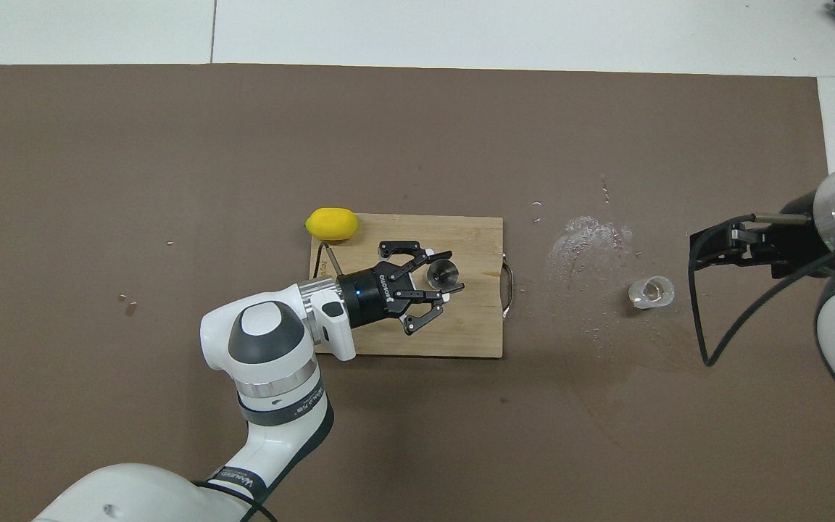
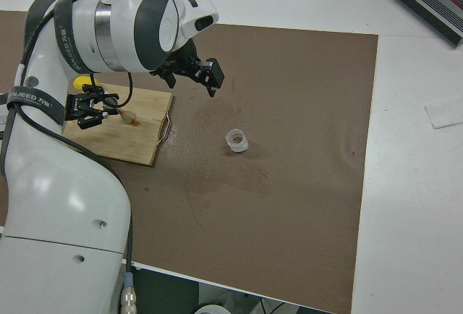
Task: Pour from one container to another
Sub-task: 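Set the jigger upright on the board and open the left gripper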
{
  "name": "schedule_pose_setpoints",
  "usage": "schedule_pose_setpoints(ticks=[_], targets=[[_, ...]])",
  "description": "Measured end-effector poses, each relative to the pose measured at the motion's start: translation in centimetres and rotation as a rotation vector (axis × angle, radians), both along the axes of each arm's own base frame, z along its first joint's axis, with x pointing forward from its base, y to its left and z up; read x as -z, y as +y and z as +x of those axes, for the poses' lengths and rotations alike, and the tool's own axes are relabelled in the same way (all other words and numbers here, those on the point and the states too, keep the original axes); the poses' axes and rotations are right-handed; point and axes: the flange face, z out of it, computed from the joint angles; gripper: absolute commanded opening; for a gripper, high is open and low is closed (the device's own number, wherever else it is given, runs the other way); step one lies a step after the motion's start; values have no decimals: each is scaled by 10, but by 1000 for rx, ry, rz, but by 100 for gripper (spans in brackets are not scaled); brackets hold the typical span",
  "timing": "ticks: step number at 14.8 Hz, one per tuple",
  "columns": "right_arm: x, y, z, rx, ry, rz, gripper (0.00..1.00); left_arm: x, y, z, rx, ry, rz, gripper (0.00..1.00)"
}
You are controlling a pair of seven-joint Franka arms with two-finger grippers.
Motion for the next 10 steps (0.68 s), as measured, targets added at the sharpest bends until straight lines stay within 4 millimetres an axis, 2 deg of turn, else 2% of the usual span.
schedule_pose_setpoints(ticks=[1,2,3,8,10], targets=[[0,0,0,0,0,0,100,0,-1,-1,-1,2,2,54],[0,0,0,0,0,0,100,1,-2,-2,-4,3,7,65],[0,0,0,0,0,0,100,1,-1,-1,-9,4,13,100],[0,0,0,0,0,0,100,9,9,-1,-32,18,37,100],[0,0,0,0,0,0,100,13,19,2,-48,25,39,100]])
